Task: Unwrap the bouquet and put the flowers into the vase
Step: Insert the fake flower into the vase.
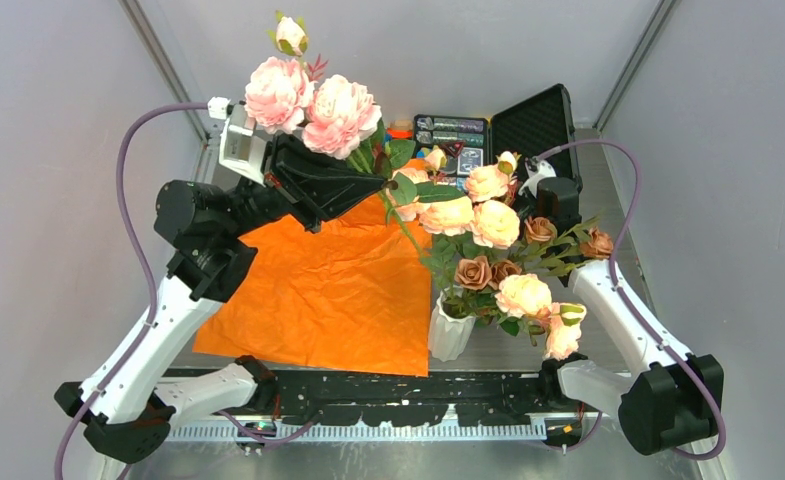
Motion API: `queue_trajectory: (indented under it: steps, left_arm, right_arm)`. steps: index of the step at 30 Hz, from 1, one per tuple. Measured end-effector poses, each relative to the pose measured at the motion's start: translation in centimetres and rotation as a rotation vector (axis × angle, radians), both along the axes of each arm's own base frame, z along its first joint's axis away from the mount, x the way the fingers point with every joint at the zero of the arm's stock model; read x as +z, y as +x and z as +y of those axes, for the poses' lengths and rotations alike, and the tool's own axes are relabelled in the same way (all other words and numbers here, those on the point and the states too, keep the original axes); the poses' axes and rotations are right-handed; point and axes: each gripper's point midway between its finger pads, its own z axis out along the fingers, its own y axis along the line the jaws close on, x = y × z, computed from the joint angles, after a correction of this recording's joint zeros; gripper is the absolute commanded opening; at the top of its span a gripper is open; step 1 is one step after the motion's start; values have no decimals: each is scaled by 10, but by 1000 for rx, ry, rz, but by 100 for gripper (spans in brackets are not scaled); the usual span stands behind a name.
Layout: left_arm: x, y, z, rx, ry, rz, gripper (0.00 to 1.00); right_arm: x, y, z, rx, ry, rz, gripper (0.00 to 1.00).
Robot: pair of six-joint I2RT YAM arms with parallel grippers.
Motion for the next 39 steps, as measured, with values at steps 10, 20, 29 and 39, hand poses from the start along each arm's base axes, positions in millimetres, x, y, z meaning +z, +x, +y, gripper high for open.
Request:
queue_trajectory:
  steps: [10,20,29,39]
  left_arm:
    - [-6,1,-3,-22,-14,7,0]
    - [-24,10,-10,-30,5,51,0]
    - [-45,19,-20,-53,14,76,0]
    - [-68,18,-30,-125,20,61,0]
  right_arm:
    - [0,-1,-1,2,-9,-7,90]
    - [-2,-1,-1,2,-10,-4,90]
    - [-2,-1,-1,3,-12,-5,90]
    - [-2,-1,-1,3,-13,-5,90]
